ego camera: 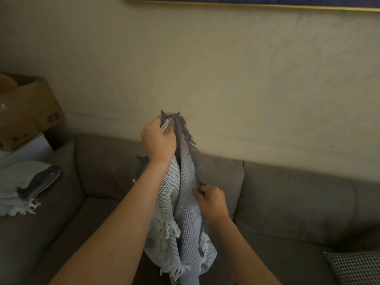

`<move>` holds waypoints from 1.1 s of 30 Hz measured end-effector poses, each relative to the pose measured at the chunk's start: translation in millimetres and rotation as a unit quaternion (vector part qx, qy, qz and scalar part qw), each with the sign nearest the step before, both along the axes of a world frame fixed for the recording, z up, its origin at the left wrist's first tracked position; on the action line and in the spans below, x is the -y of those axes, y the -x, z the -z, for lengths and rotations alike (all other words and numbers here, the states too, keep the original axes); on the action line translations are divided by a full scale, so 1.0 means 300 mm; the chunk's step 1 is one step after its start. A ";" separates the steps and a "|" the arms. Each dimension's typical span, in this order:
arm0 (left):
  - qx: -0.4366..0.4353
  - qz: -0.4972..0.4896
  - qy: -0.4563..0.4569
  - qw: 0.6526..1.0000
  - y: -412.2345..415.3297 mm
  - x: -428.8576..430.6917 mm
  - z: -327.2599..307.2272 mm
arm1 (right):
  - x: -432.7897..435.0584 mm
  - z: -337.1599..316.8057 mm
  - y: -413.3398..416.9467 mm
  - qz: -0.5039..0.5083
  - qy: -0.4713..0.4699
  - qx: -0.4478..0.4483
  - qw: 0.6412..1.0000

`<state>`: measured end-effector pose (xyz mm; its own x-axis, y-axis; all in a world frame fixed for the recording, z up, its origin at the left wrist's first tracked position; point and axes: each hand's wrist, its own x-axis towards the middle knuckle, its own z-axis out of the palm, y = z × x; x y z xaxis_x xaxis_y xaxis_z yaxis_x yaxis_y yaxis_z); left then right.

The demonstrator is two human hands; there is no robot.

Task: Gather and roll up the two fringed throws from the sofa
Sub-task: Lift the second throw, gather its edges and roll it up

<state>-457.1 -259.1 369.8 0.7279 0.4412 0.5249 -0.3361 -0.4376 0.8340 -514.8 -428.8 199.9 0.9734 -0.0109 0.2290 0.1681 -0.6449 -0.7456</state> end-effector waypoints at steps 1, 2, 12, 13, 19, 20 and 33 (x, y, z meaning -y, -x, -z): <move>-0.006 -0.009 -0.002 1.000 -0.005 -0.009 0.004 | 0.017 -0.001 0.000 0.031 -0.016 0.017 0.999; -0.014 -0.017 -0.003 1.000 -0.007 -0.019 0.007 | 0.035 -0.006 0.003 0.061 -0.029 0.034 0.997; -0.079 -0.130 -0.101 0.983 -0.001 -0.032 0.065 | 0.090 -0.272 0.000 0.315 -0.263 0.172 0.896; -0.082 -0.127 -0.096 0.984 -0.001 -0.031 0.076 | 0.089 -0.291 -0.008 0.302 -0.262 0.177 0.899; -0.102 -0.110 -0.015 0.989 -0.020 -0.052 0.111 | 0.164 -0.256 -0.061 0.221 -0.087 0.063 0.969; -0.103 -0.105 -0.011 0.989 -0.021 -0.051 0.110 | 0.181 -0.245 -0.064 0.203 -0.063 0.036 0.976; -0.095 -0.081 -0.005 0.992 -0.056 -0.044 0.128 | 0.217 -0.092 -0.027 0.000 -0.105 -0.077 0.992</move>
